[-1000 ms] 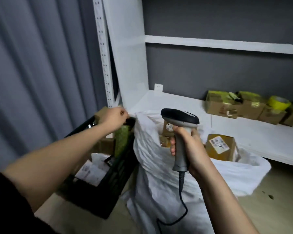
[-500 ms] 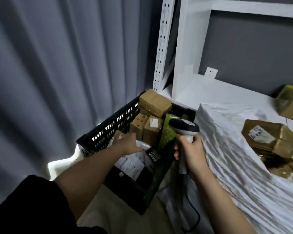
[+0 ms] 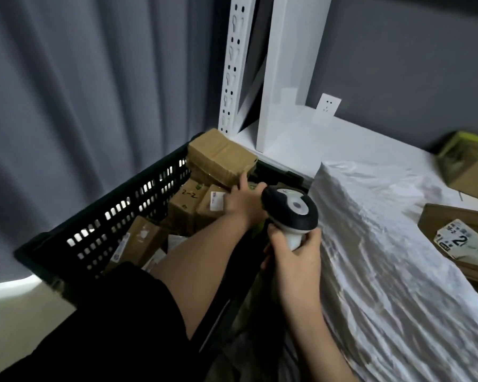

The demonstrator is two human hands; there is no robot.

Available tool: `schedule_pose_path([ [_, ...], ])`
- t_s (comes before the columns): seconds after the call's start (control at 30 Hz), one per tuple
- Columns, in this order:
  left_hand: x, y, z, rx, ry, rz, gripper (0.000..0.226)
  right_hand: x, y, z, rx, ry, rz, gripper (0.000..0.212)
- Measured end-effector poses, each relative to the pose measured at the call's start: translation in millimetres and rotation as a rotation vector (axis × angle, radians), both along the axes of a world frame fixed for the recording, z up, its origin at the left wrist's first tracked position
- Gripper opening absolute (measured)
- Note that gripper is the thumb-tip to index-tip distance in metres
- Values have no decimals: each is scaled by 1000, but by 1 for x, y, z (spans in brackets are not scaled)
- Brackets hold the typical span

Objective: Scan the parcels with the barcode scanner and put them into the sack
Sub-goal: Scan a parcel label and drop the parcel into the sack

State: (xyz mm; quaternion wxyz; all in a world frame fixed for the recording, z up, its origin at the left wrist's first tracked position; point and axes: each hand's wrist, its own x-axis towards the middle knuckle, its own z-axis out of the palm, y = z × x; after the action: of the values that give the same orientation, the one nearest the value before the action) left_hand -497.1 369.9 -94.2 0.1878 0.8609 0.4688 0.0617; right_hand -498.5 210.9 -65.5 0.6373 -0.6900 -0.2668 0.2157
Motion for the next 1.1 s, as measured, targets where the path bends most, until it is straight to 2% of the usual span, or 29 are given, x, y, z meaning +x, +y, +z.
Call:
schedule_pose_path([
  [0.1, 2, -5, -5, 34, -67, 126, 46, -1, -1, 4, 26, 17, 3, 29],
  [0.17, -8, -5, -2, -33, -159, 255, 45, -3, -4, 8, 35, 33, 3, 30],
  [0.33, -62, -21, 37, -130, -434, 408, 75, -13, -18, 28, 54, 48, 31, 27],
  [0.4, -90, -31, 55, -183, -601, 485, 87, -19, -27, 45, 65, 59, 51, 28],
  [0.5, -131, -47, 80, -309, -831, 603, 94, -25, -45, 73, 71, 90, 72, 25],
  [0.57, -156, -65, 98, -398, -949, 676, 81, -27, -58, 91, 86, 114, 81, 20],
  [0.67, -186, -98, 119, -611, -1242, 694, 37, -27, -75, 111, 113, 190, 111, 16],
  [0.73, -201, -123, 132, -743, -1434, 651, 27, -27, -90, 114, 110, 203, 129, 15],
  [0.83, -209, -153, 138, -843, -1624, 652, 34, -27, -110, 112, 160, 211, 105, 27],
  [0.97, -206, -182, 140, -973, -1762, 610, 33, -34, -122, 113, 248, 308, 97, 52],
  [1.03, -203, -190, 141, -1056, -1779, 555, 27, -36, -120, 114, 282, 366, 113, 66],
  [1.1, -201, -193, 140, -1118, -1703, 535, 27, -33, -118, 117, 306, 405, 116, 78],
])
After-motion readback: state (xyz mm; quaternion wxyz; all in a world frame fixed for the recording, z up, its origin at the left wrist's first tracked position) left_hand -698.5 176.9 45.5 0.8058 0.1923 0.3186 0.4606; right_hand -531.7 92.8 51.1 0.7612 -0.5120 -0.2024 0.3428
